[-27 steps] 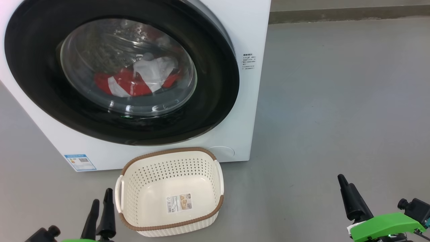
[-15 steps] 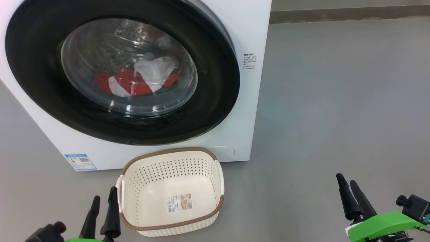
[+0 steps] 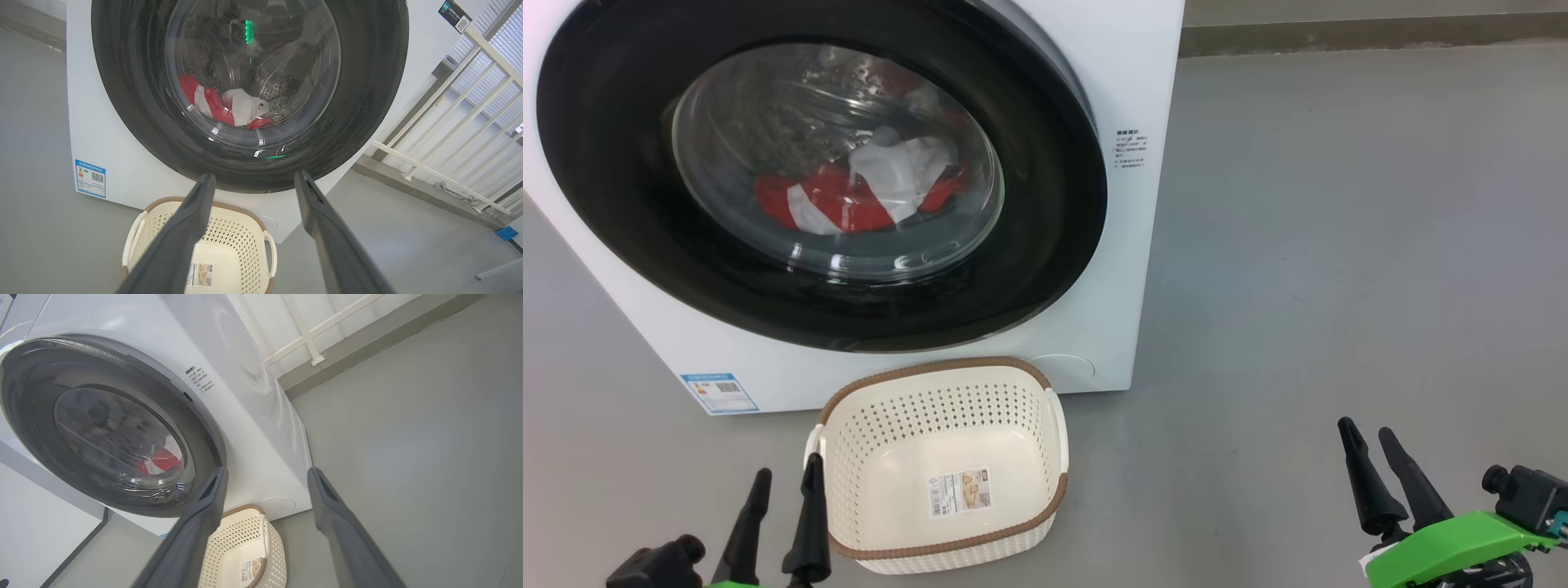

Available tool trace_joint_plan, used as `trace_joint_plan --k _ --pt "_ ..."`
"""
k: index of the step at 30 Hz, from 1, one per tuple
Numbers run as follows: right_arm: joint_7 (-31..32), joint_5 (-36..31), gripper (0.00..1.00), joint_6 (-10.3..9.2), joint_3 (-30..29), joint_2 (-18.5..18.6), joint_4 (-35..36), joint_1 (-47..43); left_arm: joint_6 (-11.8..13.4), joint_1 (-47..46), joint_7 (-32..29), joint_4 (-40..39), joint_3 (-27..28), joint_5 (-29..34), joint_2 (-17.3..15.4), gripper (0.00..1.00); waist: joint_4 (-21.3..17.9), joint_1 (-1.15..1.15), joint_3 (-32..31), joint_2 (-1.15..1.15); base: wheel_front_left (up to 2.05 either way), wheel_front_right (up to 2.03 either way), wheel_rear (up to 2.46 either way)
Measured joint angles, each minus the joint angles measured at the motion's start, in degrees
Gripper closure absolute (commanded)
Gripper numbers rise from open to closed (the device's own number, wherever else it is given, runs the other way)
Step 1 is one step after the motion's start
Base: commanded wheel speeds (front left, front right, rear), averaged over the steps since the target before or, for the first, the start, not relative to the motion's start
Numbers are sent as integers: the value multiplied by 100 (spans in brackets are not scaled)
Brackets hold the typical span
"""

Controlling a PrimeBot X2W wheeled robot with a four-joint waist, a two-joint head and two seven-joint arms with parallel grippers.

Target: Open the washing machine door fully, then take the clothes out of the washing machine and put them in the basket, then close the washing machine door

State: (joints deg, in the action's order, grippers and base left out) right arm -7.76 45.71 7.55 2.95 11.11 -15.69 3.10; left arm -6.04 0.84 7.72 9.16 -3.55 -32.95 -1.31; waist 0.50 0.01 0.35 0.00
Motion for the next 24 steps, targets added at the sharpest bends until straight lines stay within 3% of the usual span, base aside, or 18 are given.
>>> trace_joint_plan --k 24 --pt "-398 -1205 0 0 136 249 153 -116 63 3 397 -136 -110 1526 -45 0 -73 0 -12 0 0 0 0"
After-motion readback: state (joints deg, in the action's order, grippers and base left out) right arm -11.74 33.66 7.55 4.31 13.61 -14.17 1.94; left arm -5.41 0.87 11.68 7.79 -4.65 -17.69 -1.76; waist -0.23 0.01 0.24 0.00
